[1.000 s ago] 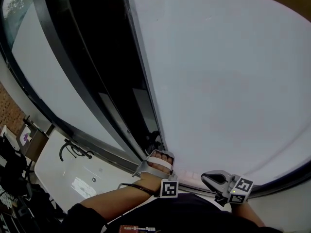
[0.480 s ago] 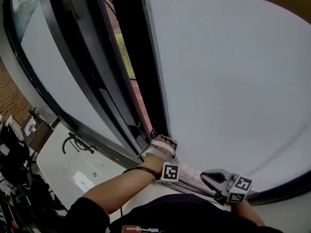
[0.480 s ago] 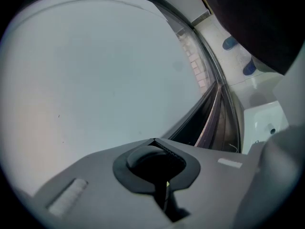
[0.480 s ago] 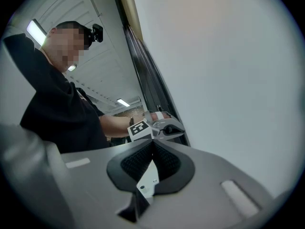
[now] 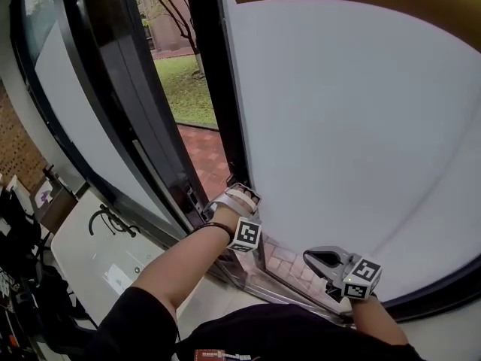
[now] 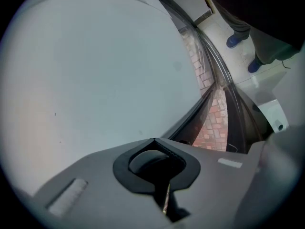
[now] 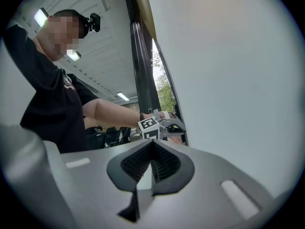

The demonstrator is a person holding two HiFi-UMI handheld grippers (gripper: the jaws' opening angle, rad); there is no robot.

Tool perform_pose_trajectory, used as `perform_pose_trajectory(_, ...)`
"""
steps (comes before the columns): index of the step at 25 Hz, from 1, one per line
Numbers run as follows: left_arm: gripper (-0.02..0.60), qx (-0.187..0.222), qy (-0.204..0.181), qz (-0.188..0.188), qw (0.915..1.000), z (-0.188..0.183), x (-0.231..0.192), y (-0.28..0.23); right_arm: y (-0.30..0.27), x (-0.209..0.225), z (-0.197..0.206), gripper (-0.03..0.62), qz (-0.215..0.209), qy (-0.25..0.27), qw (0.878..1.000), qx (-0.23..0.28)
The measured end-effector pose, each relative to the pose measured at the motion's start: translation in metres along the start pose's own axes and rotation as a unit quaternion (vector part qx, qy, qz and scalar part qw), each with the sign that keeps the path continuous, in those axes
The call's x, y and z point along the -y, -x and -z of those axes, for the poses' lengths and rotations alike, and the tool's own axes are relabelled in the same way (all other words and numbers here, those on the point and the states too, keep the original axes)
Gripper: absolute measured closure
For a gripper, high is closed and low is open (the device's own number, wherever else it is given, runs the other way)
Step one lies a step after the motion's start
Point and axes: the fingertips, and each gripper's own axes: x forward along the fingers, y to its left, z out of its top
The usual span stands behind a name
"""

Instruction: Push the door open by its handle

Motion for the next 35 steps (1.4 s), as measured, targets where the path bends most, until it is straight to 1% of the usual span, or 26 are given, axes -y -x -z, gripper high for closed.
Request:
perform_pose_trajectory(6, 0.581, 0.022, -0.007, -0.016, 0.9996, -0.005, -0.025, -0.041, 0.009, 0.036, 0.001, 0.594, 0.043, 0.001, 0.999, 0.002)
perform_pose_trajectory(9, 0.581, 0.040, -0.004, -0.020, 0.9990, -0.011, -0.042, -0.068, 0.007, 0.058, 0.002, 0.594, 0.068, 0.002, 0.998, 0.000)
perform_pose_trajectory(12, 0.581, 0.050, -0.016, -0.023, 0.9984, -0.014, -0.059, -0.099, 0.003, 0.084, -0.001, 0.594, 0.099, 0.007, 0.995, -0.003)
perform_pose_trajectory(14, 0.581, 0.062, -0.012, -0.021, 0.9978, -0.019, -0.069, -0.114, 0.003, 0.095, -0.003, 0.594, 0.118, 0.007, 0.993, -0.001)
perform_pose_trajectory(17, 0.581, 0.086, -0.005, -0.030, 0.9958, -0.029, -0.093, -0.126, 0.010, 0.104, -0.010, 0.594, 0.141, 0.010, 0.990, 0.006)
perform_pose_trajectory(20, 0.581, 0.090, -0.022, -0.034, 0.9951, -0.036, -0.110, -0.152, 0.020, 0.115, -0.014, 0.594, 0.146, 0.020, 0.989, -0.002)
perform_pose_trajectory(22, 0.581, 0.102, -0.032, -0.040, 0.9935, -0.043, -0.119, -0.170, 0.022, 0.126, -0.013, 0.594, 0.145, 0.027, 0.989, -0.012)
perform_pose_trajectory(26, 0.581, 0.127, -0.033, -0.050, 0.9902, -0.059, -0.142, -0.197, 0.023, 0.150, -0.005, 0.594, 0.127, 0.035, 0.991, -0.035)
perform_pose_trajectory(30, 0.581, 0.144, -0.035, -0.049, 0.9878, -0.076, -0.170, -0.220, 0.031, 0.177, -0.008, 0.594, 0.114, 0.030, 0.992, -0.036)
perform_pose_trajectory(33, 0.581, 0.158, -0.044, -0.054, 0.9849, -0.090, -0.191, -0.241, 0.035, 0.198, -0.006, 0.594, 0.120, 0.030, 0.991, -0.040)
perform_pose_trajectory(35, 0.581, 0.169, -0.060, -0.069, 0.9814, -0.103, -0.207, -0.263, 0.037, 0.218, -0.005, 0.594, 0.128, 0.033, 0.990, -0.043)
